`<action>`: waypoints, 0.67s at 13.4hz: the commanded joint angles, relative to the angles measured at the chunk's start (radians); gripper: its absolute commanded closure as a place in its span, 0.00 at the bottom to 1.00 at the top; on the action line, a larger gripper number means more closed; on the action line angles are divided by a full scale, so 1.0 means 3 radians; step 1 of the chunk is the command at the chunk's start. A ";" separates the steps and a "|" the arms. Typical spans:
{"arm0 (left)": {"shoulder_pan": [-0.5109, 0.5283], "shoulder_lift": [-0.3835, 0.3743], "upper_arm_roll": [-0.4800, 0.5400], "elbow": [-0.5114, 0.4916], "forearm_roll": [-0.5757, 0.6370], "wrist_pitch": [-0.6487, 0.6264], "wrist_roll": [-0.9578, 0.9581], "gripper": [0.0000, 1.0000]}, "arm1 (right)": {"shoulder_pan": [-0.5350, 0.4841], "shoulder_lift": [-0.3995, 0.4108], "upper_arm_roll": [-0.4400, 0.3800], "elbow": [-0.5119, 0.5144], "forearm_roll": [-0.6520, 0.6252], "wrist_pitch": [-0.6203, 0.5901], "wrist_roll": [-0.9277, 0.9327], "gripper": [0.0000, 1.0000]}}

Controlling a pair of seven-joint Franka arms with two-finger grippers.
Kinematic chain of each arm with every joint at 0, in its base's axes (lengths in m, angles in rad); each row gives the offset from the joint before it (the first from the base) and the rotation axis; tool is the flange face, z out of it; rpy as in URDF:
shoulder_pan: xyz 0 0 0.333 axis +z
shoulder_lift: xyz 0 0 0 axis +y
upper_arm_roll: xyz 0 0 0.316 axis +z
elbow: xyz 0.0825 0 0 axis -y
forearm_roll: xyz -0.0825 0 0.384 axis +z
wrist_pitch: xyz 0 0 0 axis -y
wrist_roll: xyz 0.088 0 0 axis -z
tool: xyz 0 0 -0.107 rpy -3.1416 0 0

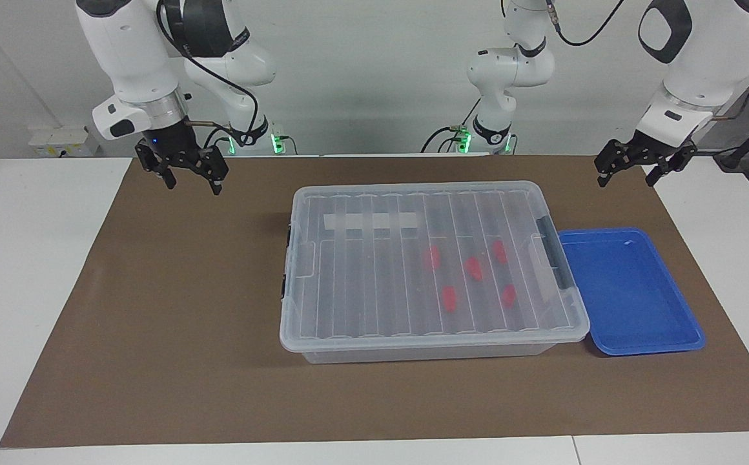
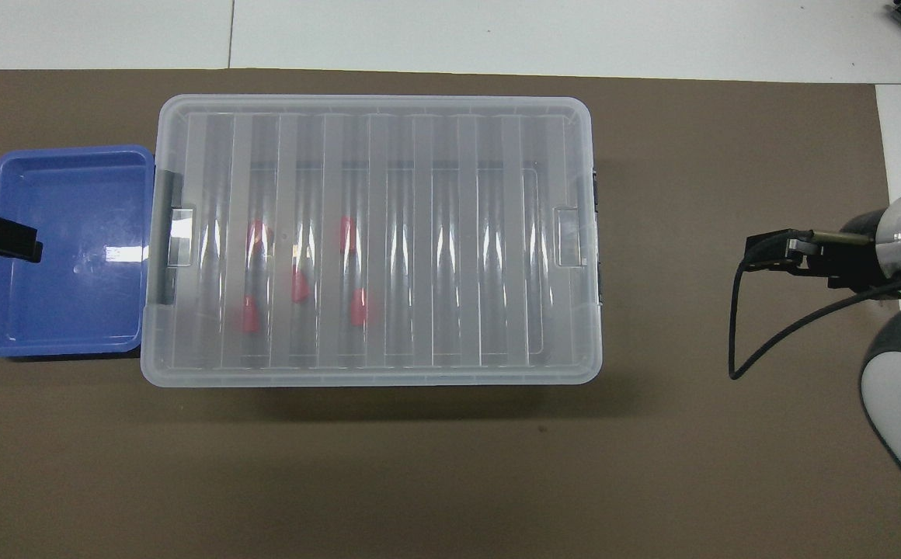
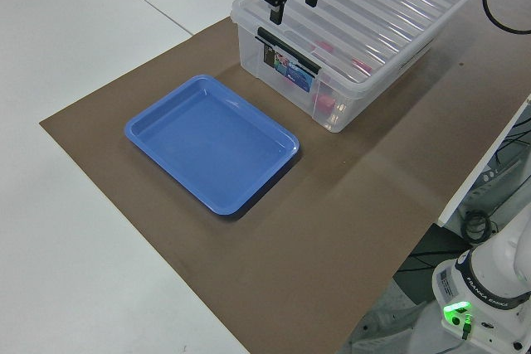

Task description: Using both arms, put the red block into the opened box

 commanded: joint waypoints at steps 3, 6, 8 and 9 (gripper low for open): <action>-0.0003 -0.0044 0.0019 -0.0002 -0.0031 -0.0060 0.0007 0.00 | -0.0091 0.0286 0.0033 0.0687 -0.0092 -0.0361 -0.0042 0.00; -0.0003 -0.0044 0.0019 -0.0007 -0.0031 -0.0060 0.0007 0.00 | -0.0132 0.0433 0.0023 0.0994 -0.0081 -0.0641 -0.0063 0.00; -0.0003 -0.0044 0.0019 -0.0002 -0.0031 -0.0060 0.0007 0.00 | -0.0142 0.0409 0.0023 0.0939 -0.0041 -0.0754 -0.0098 0.00; -0.0003 -0.0044 0.0019 -0.0002 -0.0031 -0.0060 0.0007 0.00 | -0.0163 0.0378 0.0023 0.0893 -0.0040 -0.0836 -0.0195 0.00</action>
